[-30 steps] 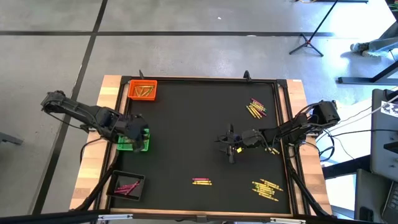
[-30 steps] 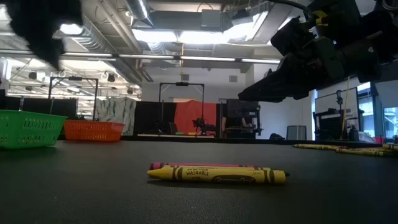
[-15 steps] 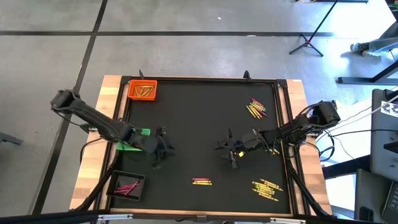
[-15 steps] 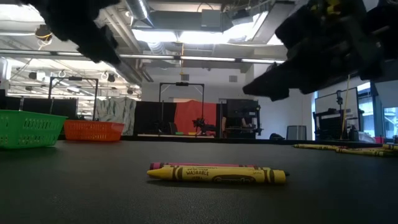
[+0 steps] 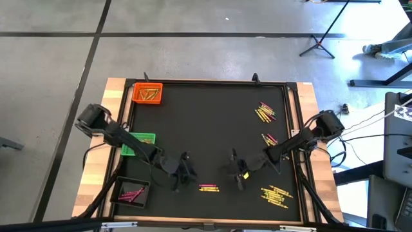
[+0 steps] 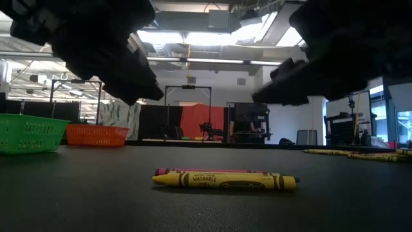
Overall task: Sort crayons
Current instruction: Put the pink crayon into the black bin
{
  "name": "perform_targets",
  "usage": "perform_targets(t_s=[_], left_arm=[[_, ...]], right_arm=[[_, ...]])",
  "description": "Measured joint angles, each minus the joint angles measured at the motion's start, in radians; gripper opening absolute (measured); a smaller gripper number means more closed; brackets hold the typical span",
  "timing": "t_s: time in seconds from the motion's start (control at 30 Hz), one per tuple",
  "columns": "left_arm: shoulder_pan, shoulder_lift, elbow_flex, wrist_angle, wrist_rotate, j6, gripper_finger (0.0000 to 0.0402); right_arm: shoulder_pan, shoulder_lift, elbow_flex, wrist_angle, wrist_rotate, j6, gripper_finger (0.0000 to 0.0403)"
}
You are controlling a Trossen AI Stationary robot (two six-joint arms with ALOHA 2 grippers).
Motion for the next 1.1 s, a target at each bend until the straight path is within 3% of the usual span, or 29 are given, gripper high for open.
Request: perform_targets(t_s=[0.13, 0.63, 1.1], left_arm=[[-0.032, 0.09, 0.035, 0.078, -0.017, 0.0, 0.0114], [-0.03, 0.292, 0.192, 0.08, -0.056, -0.001, 0.0114], [-0.03, 0.32, 0.19, 0.055, -0.11, -0.021, 0.0114]], right_arm=[[0.026, 0.038, 0.029, -0.011, 0.036, 0.039, 0.017], [0.119, 0.05, 0.038, -0.032, 0.147, 0.118, 0.017], [0.122, 0.05, 0.038, -0.032, 0.15, 0.119, 0.017]])
